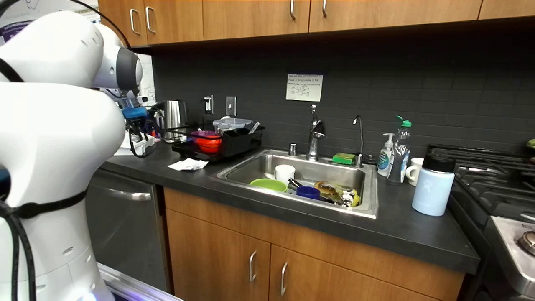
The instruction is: Put the white lid on top of the white box on the left.
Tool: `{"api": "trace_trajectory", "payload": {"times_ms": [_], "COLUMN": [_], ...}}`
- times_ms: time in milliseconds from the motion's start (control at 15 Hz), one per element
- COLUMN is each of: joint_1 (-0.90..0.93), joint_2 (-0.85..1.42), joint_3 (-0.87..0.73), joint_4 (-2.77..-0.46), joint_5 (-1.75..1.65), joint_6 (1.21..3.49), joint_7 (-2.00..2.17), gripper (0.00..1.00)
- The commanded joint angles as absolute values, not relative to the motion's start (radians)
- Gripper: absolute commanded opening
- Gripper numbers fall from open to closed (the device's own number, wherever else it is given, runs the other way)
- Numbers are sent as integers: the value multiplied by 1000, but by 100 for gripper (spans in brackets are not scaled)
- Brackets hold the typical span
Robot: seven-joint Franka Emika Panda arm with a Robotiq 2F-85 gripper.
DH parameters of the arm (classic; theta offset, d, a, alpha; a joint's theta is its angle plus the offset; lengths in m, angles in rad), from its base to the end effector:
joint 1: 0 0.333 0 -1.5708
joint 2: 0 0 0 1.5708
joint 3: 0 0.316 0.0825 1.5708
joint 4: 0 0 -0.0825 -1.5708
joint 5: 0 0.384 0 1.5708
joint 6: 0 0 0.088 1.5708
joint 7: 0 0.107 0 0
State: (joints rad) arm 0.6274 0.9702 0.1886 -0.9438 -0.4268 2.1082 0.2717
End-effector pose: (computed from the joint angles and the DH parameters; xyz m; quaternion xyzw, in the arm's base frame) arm 0.6084 0.5278 0.3119 0.9393 0.3052 0.1483 0.0507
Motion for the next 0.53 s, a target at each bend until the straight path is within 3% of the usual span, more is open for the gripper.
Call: {"api": "trace_trajectory", "payload": {"times_ms": [0, 467], "joint_1": [625, 613], "joint_2": [920, 869], "joint_3": [183, 170], "joint_4": [-1014, -1077], "joint_5": [-444, -450], "joint_6": [2098, 2114], "joint_7": [260, 261], "gripper": [51, 96]}}
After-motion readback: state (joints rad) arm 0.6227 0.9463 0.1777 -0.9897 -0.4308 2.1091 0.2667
